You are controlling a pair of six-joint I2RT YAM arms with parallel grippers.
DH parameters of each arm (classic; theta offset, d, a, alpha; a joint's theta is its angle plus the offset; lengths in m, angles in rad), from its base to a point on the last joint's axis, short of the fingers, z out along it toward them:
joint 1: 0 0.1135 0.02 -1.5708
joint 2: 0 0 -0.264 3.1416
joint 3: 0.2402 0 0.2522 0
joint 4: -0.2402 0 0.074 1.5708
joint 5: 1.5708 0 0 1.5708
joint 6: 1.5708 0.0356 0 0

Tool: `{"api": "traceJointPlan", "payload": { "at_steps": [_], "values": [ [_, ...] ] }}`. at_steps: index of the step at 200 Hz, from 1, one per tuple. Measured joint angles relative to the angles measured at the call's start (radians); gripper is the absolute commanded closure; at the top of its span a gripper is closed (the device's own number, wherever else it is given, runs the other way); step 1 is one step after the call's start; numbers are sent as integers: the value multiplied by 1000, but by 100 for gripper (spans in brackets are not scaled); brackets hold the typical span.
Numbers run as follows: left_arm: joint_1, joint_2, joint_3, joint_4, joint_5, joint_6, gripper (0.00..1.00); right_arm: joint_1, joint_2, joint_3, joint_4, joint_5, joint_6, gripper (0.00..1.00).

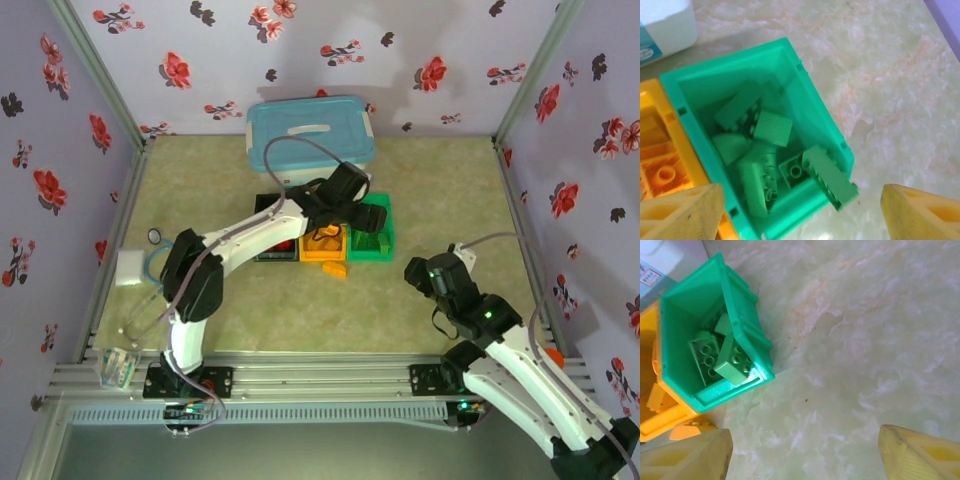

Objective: Sort the legos into containers by color
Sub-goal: Place the lego in the container, then pick up the lego from the center of the table.

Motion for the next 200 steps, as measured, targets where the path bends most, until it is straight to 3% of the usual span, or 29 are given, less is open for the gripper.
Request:
{"api": "traceJointPlan", "payload": {
  "at_steps": [53,90,124,168,200],
  "values": [
    [0,-281,-323,77,-19,6,20,-2,279,68,57,-63,-41,25],
    [7,-445,-591,140,-44,-31,22,-2,433,122,148,-110,-78,40],
    [21,-547,-800,180,-62,-65,21,-2,539,192,214,-161,-92,43],
    [21,-555,-843,211,-60,-59,17,8,572,196,295,-203,-80,43],
    [2,-437,-790,223,-61,-39,16,32,571,182,317,-206,-64,40]
  ]
}}
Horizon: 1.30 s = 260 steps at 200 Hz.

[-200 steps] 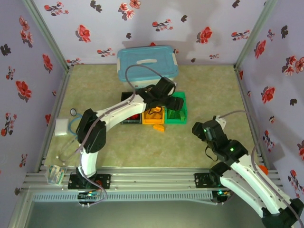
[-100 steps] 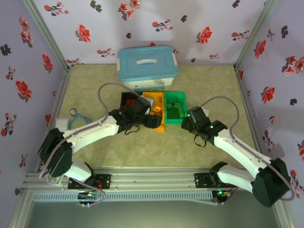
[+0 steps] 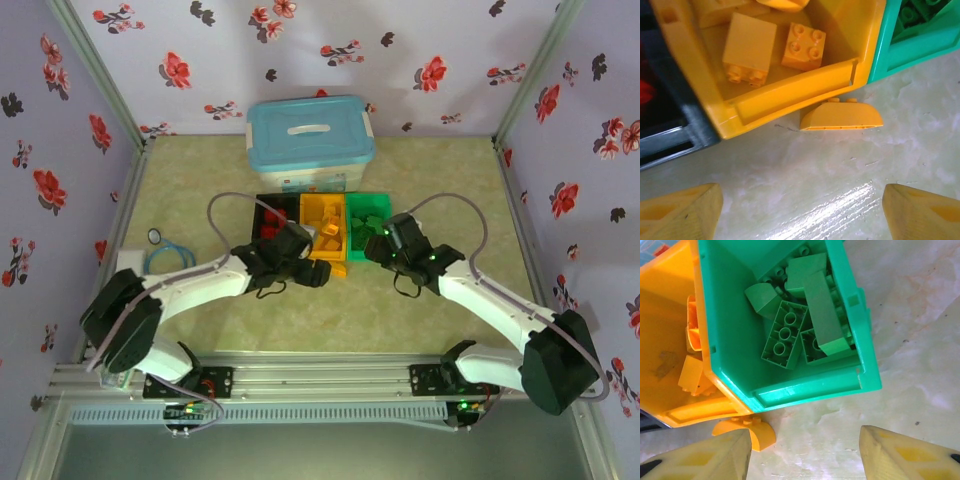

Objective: Sort the legos into containers by color
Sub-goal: Pick up the lego from the center of the table.

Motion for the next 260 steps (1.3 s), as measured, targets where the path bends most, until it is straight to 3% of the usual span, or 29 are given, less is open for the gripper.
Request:
{"api": "traceJointPlan", "payload": {
  "at_steps": [95,260],
  "values": [
    [-62,306,242,-43,-60,39,11,6,-262,-117,-51,61,27,39],
    [-93,436,370,-156,-98,47,17,-10,-346,-183,-94,91,45,40]
  ]
}}
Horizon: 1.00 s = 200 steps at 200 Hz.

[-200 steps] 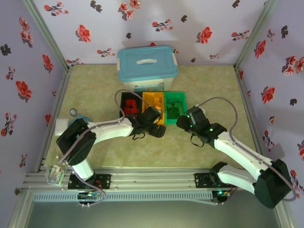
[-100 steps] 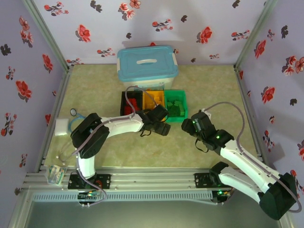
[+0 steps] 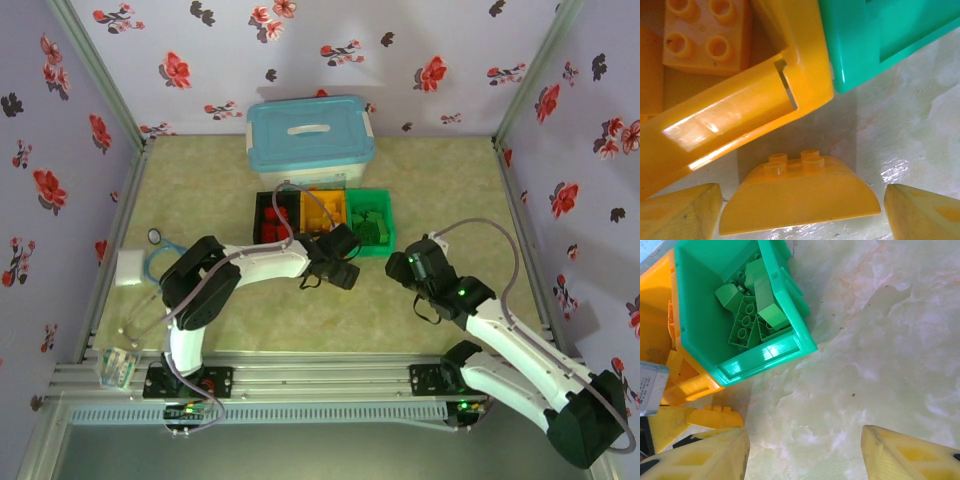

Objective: Sort the legos into containers by color
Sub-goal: Pick up the lego from the center of the table, then place the lego in the container.

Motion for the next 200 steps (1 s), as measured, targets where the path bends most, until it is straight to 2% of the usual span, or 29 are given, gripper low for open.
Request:
{"api": "traceJointPlan", "payload": {
  "at_steps": [44,112,149,200],
  "values": [
    [-2,22,11,-2,-1,0,22,0,-22,-4,-7,1,1,40],
    [-2,25,18,-9,-31,-20,42,-5,-32,-11,-21,1,7,40],
    [-3,-13,-7,-15,-35,-23,44,-5,-32,-15,-24,1,7,40],
    [3,-183,-18,-43,-54,-18,45,-5,-43,-15,-25,1,7,40]
  ]
}}
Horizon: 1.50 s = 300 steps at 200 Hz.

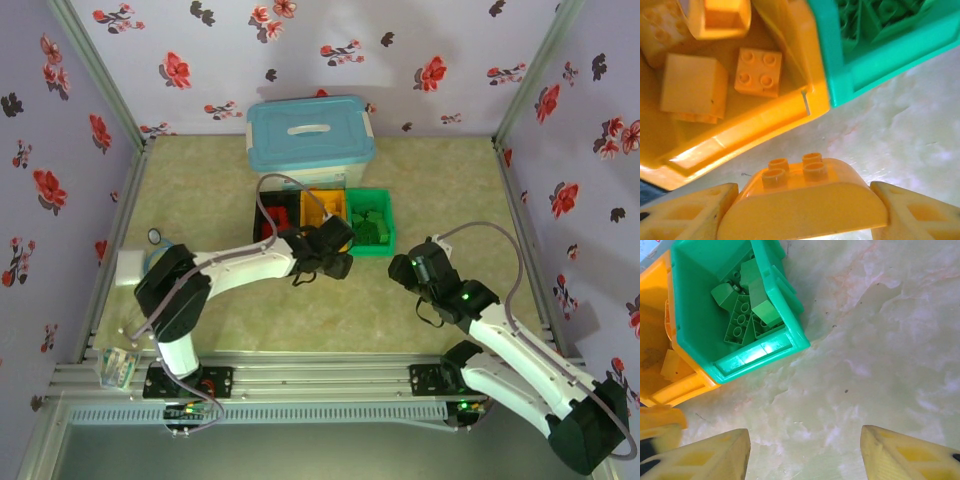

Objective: Sort the legos into containers by color
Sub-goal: Place the lego in the container, then reset both arms

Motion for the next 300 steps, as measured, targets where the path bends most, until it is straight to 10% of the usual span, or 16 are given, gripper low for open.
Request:
{"api": "traceJointPlan", "payload": {
  "at_steps": [91,116,158,300],
  "values": [
    [173,-24,148,-27,2,78,45,0,-69,-27,-26,0,2,40],
    [198,18,213,-44,13,103,20,0,-79,-32,-34,0,12,39],
    [206,35,240,-50,20,113,15,0,-79,-32,-45,0,16,36],
    [233,-489,-281,119,-232,128,2,0,-39,29,-47,67,-106,1]
  ]
}}
